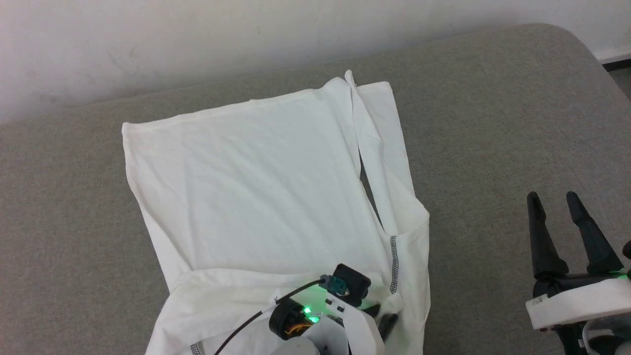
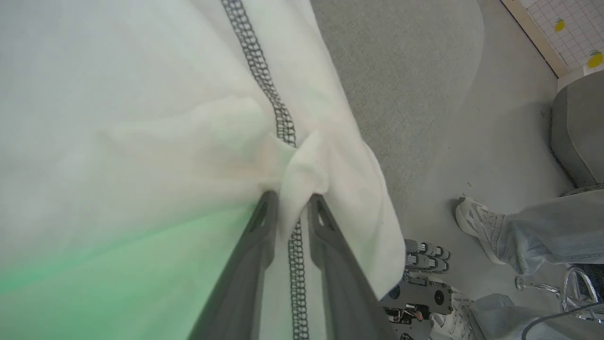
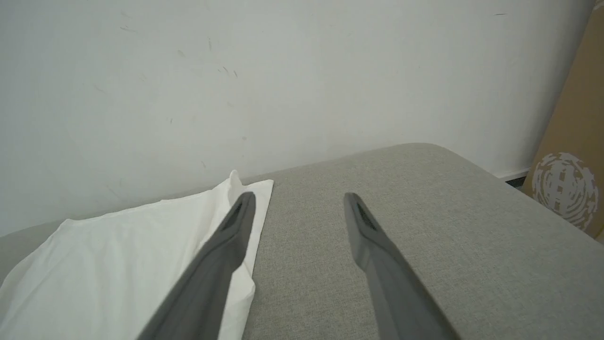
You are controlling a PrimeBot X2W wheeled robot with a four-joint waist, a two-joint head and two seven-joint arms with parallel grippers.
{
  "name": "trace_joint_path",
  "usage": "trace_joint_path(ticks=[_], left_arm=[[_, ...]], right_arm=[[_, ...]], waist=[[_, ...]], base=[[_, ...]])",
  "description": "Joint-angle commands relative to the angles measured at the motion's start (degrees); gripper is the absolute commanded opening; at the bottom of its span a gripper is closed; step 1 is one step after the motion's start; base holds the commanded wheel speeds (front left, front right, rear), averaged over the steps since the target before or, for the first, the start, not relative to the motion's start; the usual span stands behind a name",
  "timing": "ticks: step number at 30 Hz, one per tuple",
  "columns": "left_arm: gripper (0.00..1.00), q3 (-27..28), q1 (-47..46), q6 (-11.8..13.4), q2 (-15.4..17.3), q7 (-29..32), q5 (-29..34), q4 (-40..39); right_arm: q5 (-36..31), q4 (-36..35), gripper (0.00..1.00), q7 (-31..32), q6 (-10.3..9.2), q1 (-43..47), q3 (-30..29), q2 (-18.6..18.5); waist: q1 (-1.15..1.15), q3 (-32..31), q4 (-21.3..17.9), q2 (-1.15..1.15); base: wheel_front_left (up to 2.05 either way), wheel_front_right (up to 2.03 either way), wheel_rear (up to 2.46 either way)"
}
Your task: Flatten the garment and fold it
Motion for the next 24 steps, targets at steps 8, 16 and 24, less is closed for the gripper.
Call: trace_joint_path(ticks=[8,16,24], left_arm=[[1.00,0.47,1.58,-1.96,0.09,-10.26,-0.09,-8.67],[1.00,10.63,3.98,3.67,5.47,-22.81,0.94,-18.19],[1.00,23.07,7.95,9.27,9.83,-31.24,-1.01,-17.05]], right_arm=[[-1.79,-0.17,1.00,1.45,-0.04,1.59,1.66,0.16],[-3.59,-1.25,1.00,3.52,-0.04,2.85,3.27,0.16],[-4.88,-0.99,1.00,4.61,-0.04,3.70,4.49,0.16]], waist=[[-0.01,-3.54,4.61,0.00],[-0.01,-6.33,8.12,0.00],[-0.01,-7.85,10.10,0.00]], base=[[0.00,0.00,0.00],[0.00,0.00,0.00],[0.00,0.00,0.00]])
